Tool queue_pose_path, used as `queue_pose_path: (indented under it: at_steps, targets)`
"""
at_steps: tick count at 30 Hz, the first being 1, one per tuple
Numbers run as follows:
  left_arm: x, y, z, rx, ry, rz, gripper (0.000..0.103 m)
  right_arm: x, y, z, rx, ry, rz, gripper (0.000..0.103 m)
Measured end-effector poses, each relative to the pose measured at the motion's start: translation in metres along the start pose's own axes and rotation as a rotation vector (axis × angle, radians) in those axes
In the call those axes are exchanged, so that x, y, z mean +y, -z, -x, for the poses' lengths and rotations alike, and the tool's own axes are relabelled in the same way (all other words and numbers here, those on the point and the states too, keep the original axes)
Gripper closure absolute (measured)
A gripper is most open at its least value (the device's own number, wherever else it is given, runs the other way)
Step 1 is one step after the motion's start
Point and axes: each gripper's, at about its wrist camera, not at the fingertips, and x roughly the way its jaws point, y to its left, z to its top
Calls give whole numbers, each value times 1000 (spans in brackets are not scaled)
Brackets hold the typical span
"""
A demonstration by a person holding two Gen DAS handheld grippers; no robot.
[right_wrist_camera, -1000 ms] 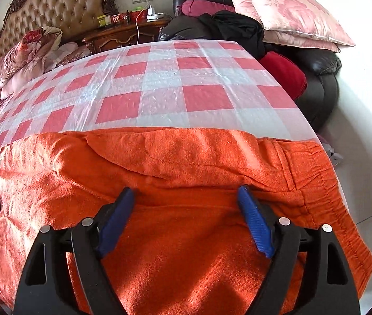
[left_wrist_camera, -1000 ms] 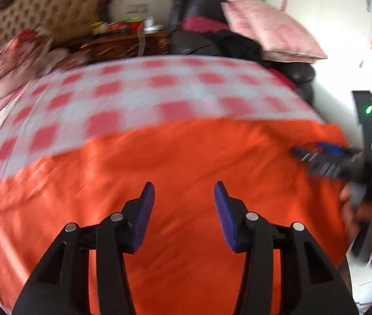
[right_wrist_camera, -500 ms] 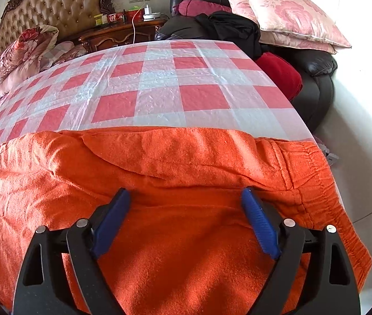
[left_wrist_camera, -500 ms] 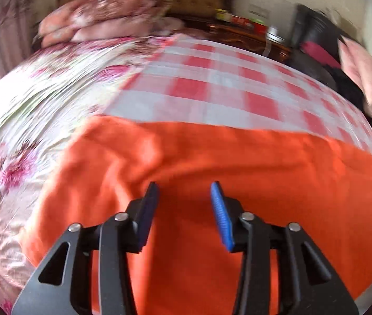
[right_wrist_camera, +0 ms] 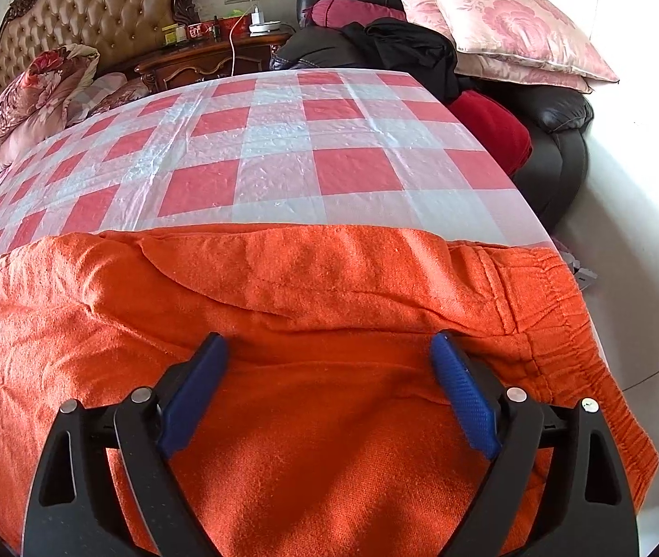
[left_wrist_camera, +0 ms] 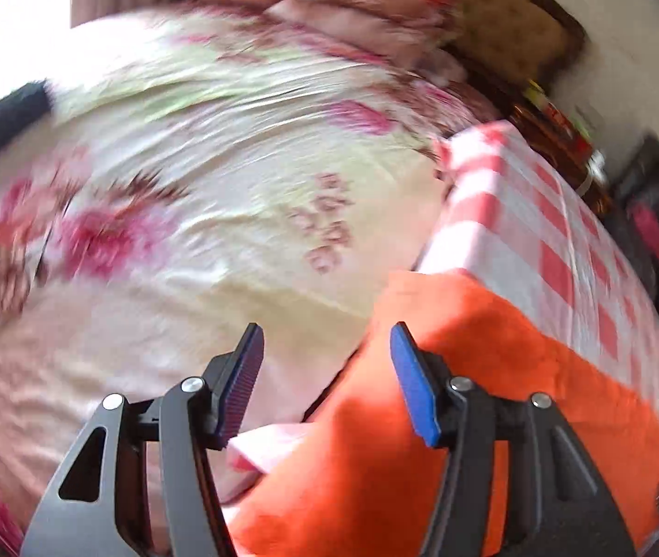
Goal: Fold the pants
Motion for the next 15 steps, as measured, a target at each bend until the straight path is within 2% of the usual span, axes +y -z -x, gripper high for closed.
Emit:
queue_pose_path:
  at_steps: [3, 5, 7, 9, 12, 13, 15]
  targets:
    - [64, 5, 5, 50, 212, 266, 46, 0, 0, 0, 0, 1, 0, 17]
    - [97, 17, 6, 86, 323, 388, 46, 0, 0, 0, 0, 1, -2, 17]
    - [113, 26, 5, 113, 394, 436, 46, 0, 0, 0, 0, 0, -2, 17]
    - [119, 38, 0, 177, 482, 442, 41, 0, 0, 0, 1, -1, -1, 17]
    - [118, 55, -5, 226, 545, 454, 41, 0, 0, 1, -1, 0, -3, 17]
    - [120, 61, -9, 248, 571, 478, 41, 0, 0, 1, -5, 10, -5, 17]
    - [125, 69, -18, 274, 627, 530, 41, 2, 0, 9, -40, 88, -12, 21]
